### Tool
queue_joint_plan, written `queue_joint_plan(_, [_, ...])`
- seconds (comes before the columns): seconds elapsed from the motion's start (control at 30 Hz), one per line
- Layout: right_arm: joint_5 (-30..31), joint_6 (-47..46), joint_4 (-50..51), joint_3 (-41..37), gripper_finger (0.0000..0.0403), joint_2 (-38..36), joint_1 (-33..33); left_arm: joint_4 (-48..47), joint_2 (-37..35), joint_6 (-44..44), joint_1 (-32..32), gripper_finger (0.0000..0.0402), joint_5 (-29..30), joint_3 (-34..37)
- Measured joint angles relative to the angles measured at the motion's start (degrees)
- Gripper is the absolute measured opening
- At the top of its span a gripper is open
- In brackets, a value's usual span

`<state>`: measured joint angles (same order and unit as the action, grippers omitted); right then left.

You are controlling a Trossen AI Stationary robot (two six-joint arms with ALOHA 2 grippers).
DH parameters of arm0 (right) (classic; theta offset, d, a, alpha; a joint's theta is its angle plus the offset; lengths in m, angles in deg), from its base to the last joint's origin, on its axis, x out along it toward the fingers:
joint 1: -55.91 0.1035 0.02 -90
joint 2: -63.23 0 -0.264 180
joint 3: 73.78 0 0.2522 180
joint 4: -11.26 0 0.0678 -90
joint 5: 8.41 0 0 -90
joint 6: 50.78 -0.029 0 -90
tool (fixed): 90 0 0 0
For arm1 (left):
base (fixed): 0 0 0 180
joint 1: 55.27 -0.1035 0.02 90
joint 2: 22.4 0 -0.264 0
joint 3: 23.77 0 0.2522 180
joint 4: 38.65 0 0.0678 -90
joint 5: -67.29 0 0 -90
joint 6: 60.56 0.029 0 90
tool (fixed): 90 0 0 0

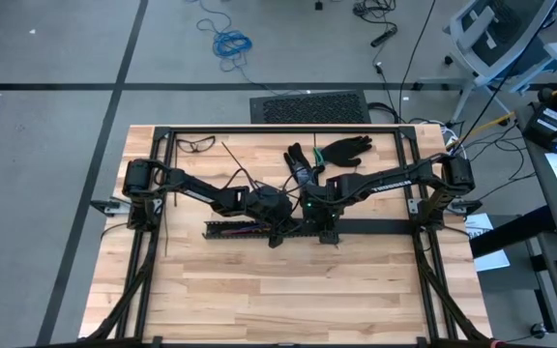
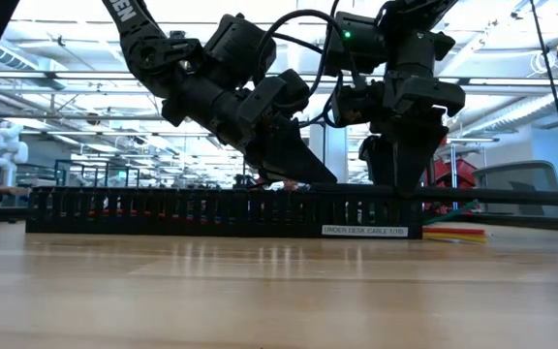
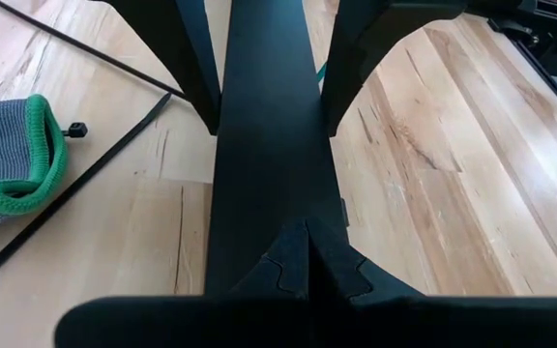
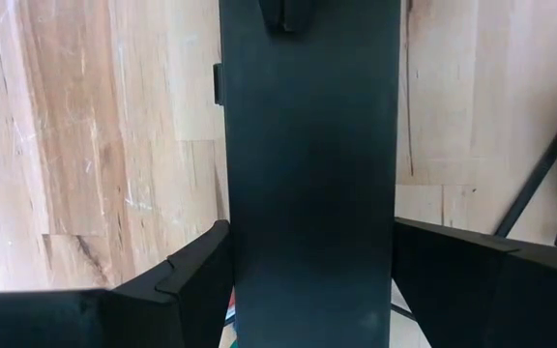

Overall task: Ziptie cables
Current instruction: Close the black cable duct

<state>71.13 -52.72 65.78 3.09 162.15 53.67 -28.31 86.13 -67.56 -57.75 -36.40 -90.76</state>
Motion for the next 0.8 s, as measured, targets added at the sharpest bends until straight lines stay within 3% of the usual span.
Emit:
queue_joint_plan(0.2, [0.34, 0.11, -0.16, 0.01, 0.0248, 0.00, 0.00, -0.08, 0.00, -0.13, 0.01, 0.0000, -0.04, 0.02])
queue_joint_plan(0.57, [5.18, 1.28, -0.64, 0.01, 0.0315, 0.09, 0.09, -1.48, 0.45, -0.29, -0.07, 0.0000, -0.15, 0.22])
queue_joint_plan(0.8, [4.98, 1.23, -0.38, 0.03, 0.0320, 0.09, 0.11, -1.11, 0.35, -0.29, -0.02, 0.0000, -0.20, 0.22])
